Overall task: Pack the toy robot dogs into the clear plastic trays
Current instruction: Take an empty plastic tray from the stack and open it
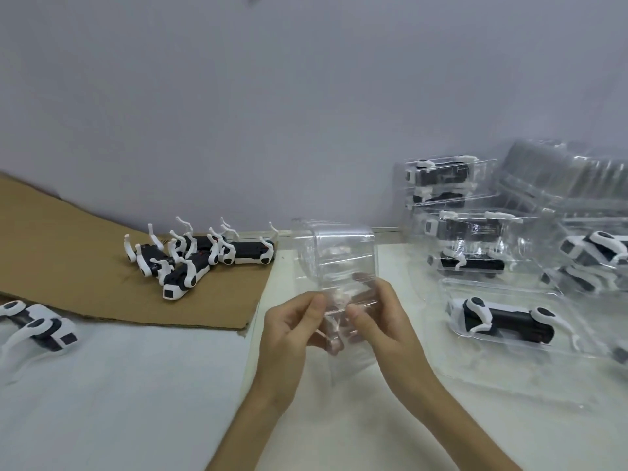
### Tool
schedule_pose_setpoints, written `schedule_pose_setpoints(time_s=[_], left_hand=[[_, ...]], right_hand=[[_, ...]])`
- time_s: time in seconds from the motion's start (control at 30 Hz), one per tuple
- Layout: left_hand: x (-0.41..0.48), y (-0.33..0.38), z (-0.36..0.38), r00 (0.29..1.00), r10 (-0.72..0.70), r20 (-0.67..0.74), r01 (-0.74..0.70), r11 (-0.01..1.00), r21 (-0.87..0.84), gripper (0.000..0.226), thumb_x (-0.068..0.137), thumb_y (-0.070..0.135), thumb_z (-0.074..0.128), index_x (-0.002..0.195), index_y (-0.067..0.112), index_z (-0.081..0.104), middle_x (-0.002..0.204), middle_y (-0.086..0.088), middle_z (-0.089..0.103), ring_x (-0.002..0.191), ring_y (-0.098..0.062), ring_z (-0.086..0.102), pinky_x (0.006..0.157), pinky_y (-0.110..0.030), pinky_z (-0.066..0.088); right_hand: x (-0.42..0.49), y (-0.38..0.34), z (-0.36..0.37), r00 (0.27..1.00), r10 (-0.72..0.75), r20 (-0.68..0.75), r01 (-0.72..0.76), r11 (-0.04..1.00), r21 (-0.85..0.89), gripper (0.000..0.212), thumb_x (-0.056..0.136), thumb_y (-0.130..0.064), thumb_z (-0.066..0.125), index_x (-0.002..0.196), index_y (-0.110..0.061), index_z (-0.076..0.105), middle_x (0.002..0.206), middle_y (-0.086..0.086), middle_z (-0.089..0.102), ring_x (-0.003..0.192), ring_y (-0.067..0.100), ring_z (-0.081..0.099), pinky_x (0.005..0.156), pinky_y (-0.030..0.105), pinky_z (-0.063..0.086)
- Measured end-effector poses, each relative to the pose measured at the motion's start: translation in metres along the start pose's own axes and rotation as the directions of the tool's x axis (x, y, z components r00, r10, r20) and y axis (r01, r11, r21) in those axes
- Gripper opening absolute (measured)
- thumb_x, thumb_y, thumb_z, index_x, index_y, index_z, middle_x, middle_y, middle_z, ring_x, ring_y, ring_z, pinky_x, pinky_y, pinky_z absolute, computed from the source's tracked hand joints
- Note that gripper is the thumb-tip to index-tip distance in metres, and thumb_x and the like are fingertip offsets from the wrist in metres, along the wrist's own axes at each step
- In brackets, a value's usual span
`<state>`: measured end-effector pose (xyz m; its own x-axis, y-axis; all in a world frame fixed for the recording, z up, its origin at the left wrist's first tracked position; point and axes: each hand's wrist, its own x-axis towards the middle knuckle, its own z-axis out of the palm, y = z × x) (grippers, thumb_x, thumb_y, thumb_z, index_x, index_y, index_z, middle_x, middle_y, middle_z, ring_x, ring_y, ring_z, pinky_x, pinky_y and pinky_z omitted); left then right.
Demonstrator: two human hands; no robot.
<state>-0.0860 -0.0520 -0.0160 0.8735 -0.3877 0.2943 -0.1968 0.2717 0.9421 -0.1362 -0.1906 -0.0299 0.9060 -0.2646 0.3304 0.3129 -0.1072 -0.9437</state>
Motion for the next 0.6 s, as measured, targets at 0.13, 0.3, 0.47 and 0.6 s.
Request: schedule_pose_setpoints(time_s=[0.13,0.3,0.47,0.6], left_hand=[[0.0012,0.0022,-0.0038,0.998,-0.036,0.047,0.035,0.999,0.024,0.031,0.093,0.032,0.054,0.098,0.016,0.08,0.076,-0.028,0.065,0.065,-0.025,0.065,0.058,-0.03,0.054],[-0.0013,0.0029,-0.0027,0.999,0.038,0.032,-0.043,0.988,0.152,0.025,0.094,0.026,0.055,0.092,0.027,0.08,0.076,-0.011,0.073,0.069,-0.02,0.07,0.065,-0.026,0.056],[-0.0012,0.0018,0.0005,0.996,0.086,-0.009,-0.081,0.967,0.241,0.019,0.094,0.02,0.061,0.092,0.019,0.08,0.076,-0.004,0.074,0.07,-0.018,0.072,0.068,-0.022,0.056],[-0.0031,0.0004,0.0044,0.988,0.133,-0.072,-0.108,0.955,0.276,0.018,0.097,0.014,0.065,0.087,0.021,0.078,0.071,-0.004,0.073,0.066,-0.013,0.07,0.063,-0.015,0.053]], right_hand=[[-0.0009,-0.0005,0.0011,1.0,-0.014,0.023,0.015,0.999,-0.04,0.063,0.074,-0.039,0.083,0.126,-0.028,0.051,0.107,-0.001,0.07,0.09,0.02,0.071,0.08,0.037,0.058],[-0.0027,-0.0001,0.0043,0.997,-0.071,-0.042,0.065,0.99,-0.127,0.077,0.06,-0.048,0.091,0.122,-0.046,0.046,0.104,-0.018,0.064,0.089,0.009,0.069,0.073,0.021,0.055],[-0.0021,0.0013,0.0053,0.995,-0.073,-0.068,0.063,0.987,-0.146,0.079,0.06,-0.053,0.089,0.125,-0.044,0.045,0.1,-0.016,0.059,0.083,0.012,0.067,0.071,0.025,0.057],[-0.0018,-0.0002,0.0051,0.994,-0.069,-0.082,0.057,0.989,-0.134,0.075,0.06,-0.057,0.087,0.122,-0.044,0.047,0.1,-0.018,0.059,0.085,0.011,0.068,0.073,0.023,0.056]])
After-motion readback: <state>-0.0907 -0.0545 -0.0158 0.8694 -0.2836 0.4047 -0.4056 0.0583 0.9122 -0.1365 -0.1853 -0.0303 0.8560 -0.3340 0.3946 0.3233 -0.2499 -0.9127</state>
